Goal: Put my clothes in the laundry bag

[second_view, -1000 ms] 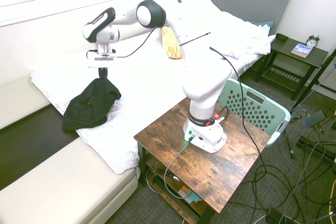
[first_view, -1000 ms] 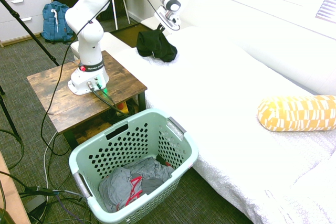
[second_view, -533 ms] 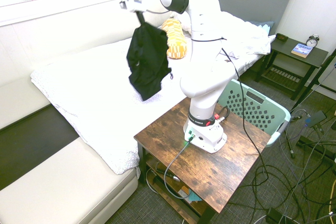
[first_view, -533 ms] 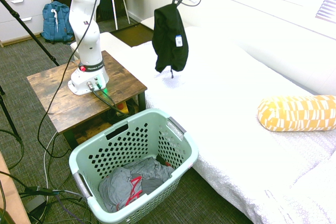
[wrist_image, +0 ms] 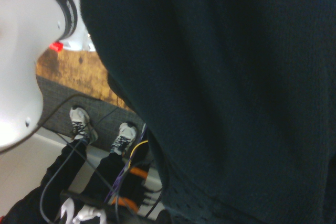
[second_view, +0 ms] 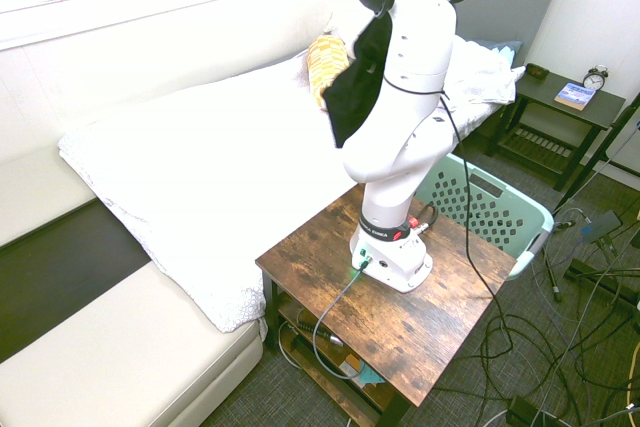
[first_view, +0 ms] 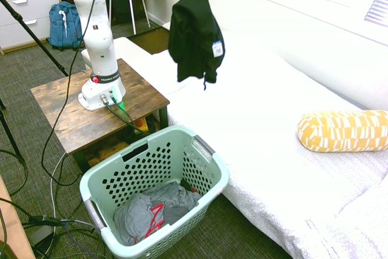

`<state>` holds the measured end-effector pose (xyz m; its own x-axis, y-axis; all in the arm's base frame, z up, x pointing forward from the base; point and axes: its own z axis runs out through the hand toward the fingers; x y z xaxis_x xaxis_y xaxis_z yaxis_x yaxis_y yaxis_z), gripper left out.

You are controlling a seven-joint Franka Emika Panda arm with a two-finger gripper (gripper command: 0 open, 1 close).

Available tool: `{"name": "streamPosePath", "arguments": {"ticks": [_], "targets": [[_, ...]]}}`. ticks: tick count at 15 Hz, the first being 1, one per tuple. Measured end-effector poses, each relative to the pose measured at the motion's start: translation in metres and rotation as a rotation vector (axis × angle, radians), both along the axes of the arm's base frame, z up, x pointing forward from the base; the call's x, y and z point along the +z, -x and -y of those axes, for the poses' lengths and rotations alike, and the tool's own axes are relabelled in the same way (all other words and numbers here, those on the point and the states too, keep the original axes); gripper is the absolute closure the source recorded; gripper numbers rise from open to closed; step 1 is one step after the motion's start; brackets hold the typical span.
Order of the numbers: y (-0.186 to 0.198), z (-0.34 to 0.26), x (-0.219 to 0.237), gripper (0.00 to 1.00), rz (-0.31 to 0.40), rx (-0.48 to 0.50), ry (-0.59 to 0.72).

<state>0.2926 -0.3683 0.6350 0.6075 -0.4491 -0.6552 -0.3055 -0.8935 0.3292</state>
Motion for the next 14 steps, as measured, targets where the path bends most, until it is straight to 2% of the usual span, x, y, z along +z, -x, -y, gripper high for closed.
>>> {"name": "streamPosePath", "arguments": {"ticks": [3,6,7,11,14], "targets": [[0.077,0.047,-0.048,1.00,-0.136,-0.069,0.033],[0.140,0.078,-0.121,1.00,-0.209,-0.102,0.103],[0.159,0.084,-0.150,0.00,-0.228,-0.101,0.129],[0.220,0.065,-0.261,0.00,-0.297,-0.073,0.215],[0.229,0.065,-0.282,0.00,-0.295,-0.034,0.337]]}}
